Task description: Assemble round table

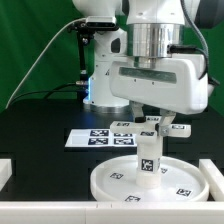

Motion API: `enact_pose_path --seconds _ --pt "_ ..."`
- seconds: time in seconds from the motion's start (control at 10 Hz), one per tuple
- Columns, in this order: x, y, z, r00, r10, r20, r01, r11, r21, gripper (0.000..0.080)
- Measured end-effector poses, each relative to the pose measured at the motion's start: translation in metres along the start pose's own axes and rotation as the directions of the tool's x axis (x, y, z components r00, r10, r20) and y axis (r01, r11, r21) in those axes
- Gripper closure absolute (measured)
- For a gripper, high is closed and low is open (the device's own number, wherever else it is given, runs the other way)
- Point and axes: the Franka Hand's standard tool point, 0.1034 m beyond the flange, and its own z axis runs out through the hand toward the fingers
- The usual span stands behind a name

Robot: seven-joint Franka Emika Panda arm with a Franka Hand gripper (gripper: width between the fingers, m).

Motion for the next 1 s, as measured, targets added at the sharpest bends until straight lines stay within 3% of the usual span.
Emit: enact_pose_path --seconds 0.4,0.9,1.0 --pt "-0.001 -0.0008 -0.0002 0.914 0.405 0.01 -0.405 0.914 0.0 0.0358" --pt "-0.0001 -0.0011 0.0003 0.583 0.811 0.047 -0.811 0.584 -0.008 0.0358" --pt "0.0001 -0.0011 0.0002 0.567 0.822 0.047 -0.823 0.568 -0.009 0.0358"
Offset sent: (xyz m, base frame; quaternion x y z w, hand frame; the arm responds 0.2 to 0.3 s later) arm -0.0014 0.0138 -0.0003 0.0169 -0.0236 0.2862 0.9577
